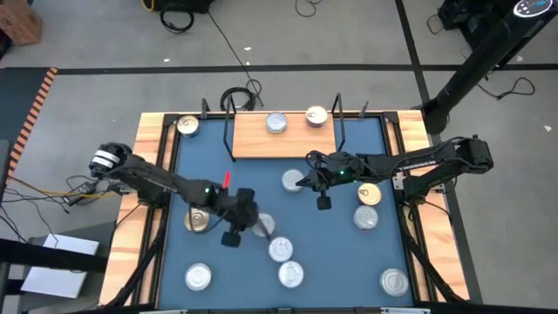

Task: Stack canned seafood by type on shelf
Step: Put the red tuna can on the shelf

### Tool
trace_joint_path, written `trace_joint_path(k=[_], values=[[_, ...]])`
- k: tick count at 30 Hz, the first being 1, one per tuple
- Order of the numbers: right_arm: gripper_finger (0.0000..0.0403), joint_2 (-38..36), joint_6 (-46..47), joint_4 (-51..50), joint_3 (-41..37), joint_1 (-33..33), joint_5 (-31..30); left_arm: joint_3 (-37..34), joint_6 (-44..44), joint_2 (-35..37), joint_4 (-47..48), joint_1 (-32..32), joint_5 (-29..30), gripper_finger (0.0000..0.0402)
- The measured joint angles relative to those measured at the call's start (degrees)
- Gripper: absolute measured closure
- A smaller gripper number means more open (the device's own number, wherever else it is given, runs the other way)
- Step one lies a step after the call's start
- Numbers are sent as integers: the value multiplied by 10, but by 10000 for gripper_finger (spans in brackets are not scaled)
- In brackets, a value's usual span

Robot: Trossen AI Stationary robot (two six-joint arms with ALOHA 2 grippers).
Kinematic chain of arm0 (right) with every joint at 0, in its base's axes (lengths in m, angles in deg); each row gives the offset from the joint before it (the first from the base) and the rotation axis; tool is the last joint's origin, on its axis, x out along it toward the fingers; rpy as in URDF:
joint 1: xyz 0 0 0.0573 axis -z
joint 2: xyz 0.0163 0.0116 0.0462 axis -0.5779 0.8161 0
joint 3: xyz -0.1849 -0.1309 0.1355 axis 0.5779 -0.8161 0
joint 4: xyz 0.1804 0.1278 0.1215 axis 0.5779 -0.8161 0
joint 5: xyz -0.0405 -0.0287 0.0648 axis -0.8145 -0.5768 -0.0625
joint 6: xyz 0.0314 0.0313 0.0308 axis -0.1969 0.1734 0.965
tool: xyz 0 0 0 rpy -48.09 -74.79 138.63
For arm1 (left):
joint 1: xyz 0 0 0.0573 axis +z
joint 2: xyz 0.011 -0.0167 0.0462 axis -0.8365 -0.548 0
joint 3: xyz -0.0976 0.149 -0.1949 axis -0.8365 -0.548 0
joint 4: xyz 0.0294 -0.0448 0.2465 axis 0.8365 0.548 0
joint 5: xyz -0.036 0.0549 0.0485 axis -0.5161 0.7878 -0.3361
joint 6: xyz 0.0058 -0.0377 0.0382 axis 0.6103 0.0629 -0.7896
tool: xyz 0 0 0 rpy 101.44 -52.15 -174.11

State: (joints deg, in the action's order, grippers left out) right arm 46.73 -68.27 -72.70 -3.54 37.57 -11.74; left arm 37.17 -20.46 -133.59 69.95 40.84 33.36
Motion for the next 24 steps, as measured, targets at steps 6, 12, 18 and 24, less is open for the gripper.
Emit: trace_joint_path(k=[6,12,18,24], values=[[394,0,0,1,0,0,0,0,-60,-11,-1,-35,76,312],[394,0,0,5,0,0,0,0,-116,-49,4,-37,45,310],[394,0,0,5,0,0,0,1,-161,-81,-6,-37,44,310],[394,0,0,4,0,1,0,2,-166,-94,-12,-37,52,320]])
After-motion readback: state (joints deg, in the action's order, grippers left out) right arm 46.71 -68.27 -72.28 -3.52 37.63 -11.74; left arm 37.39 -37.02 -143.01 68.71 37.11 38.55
